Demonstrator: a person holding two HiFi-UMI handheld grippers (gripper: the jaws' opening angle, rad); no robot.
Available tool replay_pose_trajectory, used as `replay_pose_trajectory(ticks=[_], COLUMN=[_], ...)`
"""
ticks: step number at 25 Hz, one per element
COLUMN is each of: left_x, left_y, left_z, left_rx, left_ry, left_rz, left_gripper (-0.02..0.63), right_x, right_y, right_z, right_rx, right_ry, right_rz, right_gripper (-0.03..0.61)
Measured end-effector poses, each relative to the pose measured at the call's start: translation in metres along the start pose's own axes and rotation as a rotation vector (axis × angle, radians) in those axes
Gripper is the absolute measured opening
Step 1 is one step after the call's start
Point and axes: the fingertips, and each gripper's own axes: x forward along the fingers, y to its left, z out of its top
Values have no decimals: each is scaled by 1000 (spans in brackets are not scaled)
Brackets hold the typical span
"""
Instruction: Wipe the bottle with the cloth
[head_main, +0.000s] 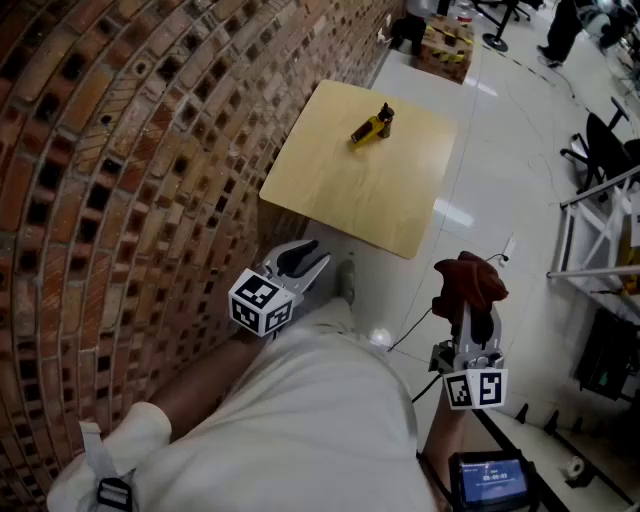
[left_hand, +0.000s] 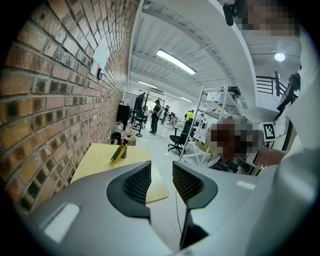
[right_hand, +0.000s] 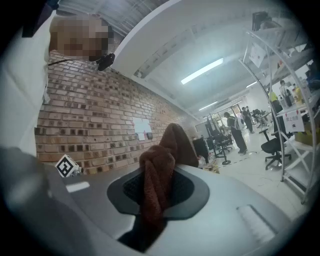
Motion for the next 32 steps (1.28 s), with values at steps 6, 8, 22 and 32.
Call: replay_pose_trajectory(ticks=[6,8,22,32], left_x=[49,65,166,229], left_y=[56,74,153,168], left_z=[29,39,61,63], left_rx=[8,21,90,151], left_ry=[25,26,97,153], left_rz=[-40,-57,-126,-100], left_gripper=[158,161,184,210], right_x=[78,99,180,190], right_y=[-10,-11,-20,-38], right_z=[13,14,-4,-18], right_rx=[-10,-15,-12,27], right_ry=[-12,-11,16,55], right_rz=[-27,-38,-109,-116], right_gripper=[66,66,66,66])
